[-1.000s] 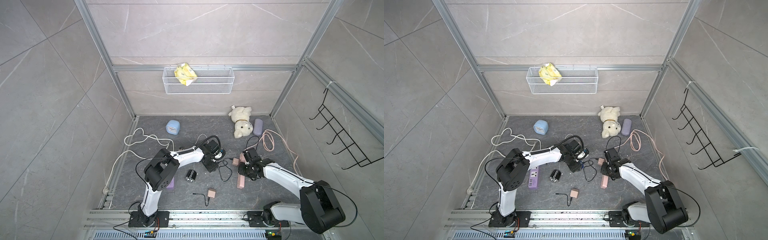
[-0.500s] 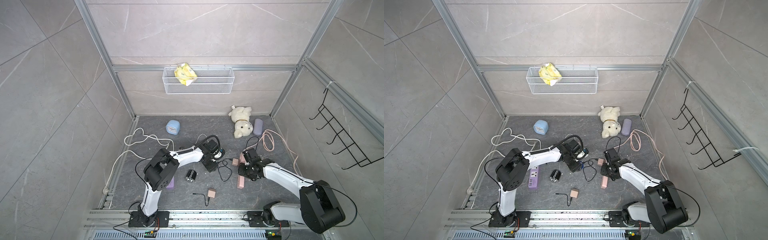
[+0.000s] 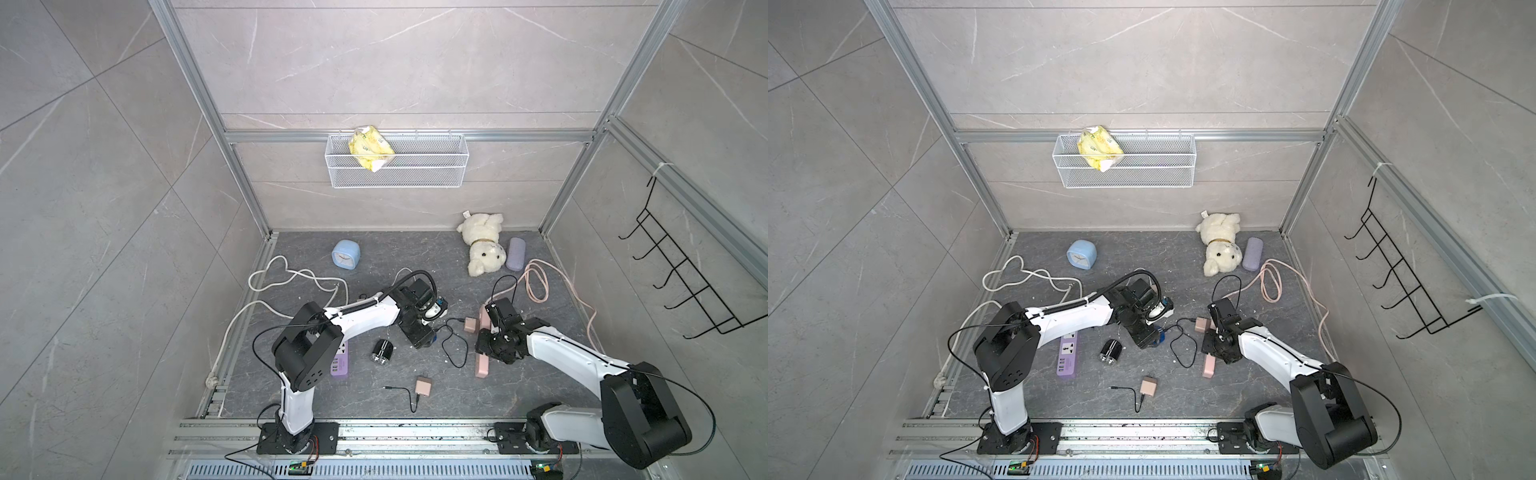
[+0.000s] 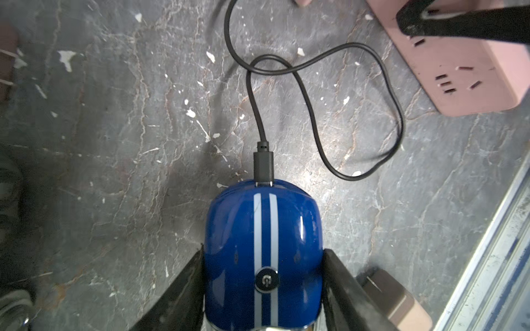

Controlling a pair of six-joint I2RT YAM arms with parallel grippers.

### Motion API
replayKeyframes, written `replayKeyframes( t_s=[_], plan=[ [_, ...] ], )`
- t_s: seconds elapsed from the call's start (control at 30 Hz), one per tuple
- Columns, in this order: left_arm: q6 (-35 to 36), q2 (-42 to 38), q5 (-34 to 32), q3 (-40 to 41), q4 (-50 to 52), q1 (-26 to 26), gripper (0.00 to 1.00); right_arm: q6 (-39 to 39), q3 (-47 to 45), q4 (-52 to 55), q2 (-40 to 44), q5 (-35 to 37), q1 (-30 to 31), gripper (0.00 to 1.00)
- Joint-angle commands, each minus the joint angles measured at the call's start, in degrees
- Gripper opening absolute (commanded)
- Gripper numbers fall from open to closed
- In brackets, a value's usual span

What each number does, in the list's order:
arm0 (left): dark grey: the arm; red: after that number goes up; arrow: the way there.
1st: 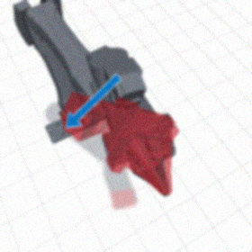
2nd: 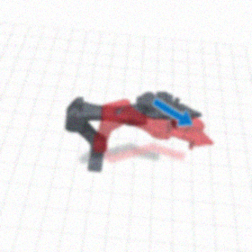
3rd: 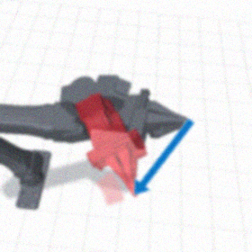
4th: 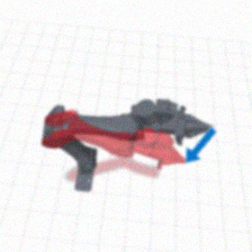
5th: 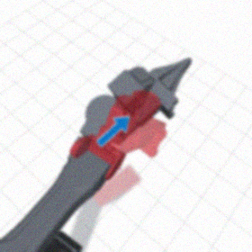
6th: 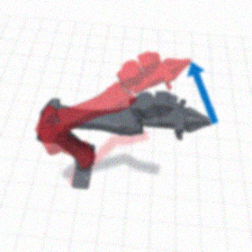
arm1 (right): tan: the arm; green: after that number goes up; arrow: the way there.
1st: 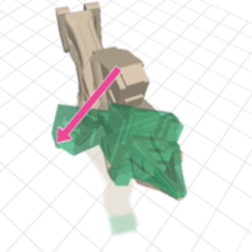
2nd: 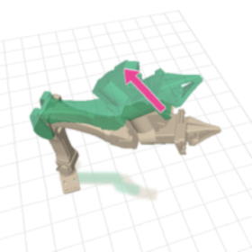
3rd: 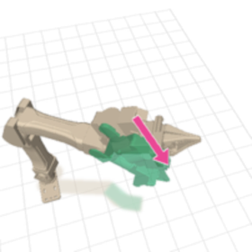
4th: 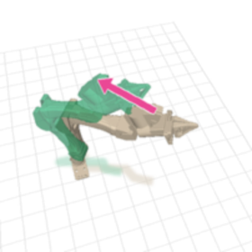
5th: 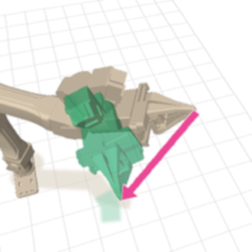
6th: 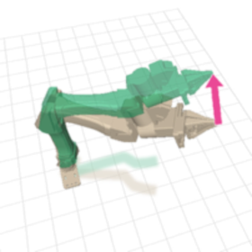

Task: Unplug the electric shaver
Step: Place the socket at the center of the board, then remove the charging cable from the electric shaver.

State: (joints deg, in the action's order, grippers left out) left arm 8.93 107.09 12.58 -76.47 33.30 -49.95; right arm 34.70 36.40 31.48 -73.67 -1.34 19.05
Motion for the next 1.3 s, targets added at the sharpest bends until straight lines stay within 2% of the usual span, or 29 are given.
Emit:
replayKeyframes(
  t_s=[0.0,0.1,0.23,0.37,0.47,0.7,0.8,0.93,1.27],
  plan=[
    [-0.65,-3.77,2.47,-1.96,1.74,-0.23,0.46,-0.92,3.28,4.36,3.58,2.10,-0.11,0.58],
    [-0.97,-4.66,3.25,-2.55,2.44,-0.40,0.46,-1.20,4.73,6.54,6.63,2.69,-0.06,0.58],
    [-1.62,-6.28,3.51,-2.67,3.03,-0.99,0.46,-2.15,6.72,8.34,13.10,-0.65,0.02,0.58],
    [-2.81,-8.24,4.56,-2.25,3.07,-1.43,0.46,-0.67,7.43,5.37,18.31,-10.91,-0.02,0.59],
    [-3.85,-9.71,5.17,-1.99,2.93,-2.31,0.46,2.83,5.61,0.08,19.23,-19.15,-0.02,0.66],
    [-6.08,-13.55,5.39,0.19,1.86,-3.46,0.46,9.13,0.26,-9.71,20.32,-26.67,0.26,0.67],
    [-6.39,-14.51,5.18,0.84,1.69,-3.59,0.46,12.12,-1.32,-14.09,20.40,-29.38,0.96,0.65],
    [-6.62,-14.98,5.05,1.19,1.57,-3.75,0.46,12.59,-0.58,-12.84,20.97,-29.49,2.09,0.55],
    [-6.58,-15.50,5.09,1.29,1.50,-4.01,0.46,16.42,-1.82,-18.74,17.85,-32.14,3.34,0.46]
  ],
)
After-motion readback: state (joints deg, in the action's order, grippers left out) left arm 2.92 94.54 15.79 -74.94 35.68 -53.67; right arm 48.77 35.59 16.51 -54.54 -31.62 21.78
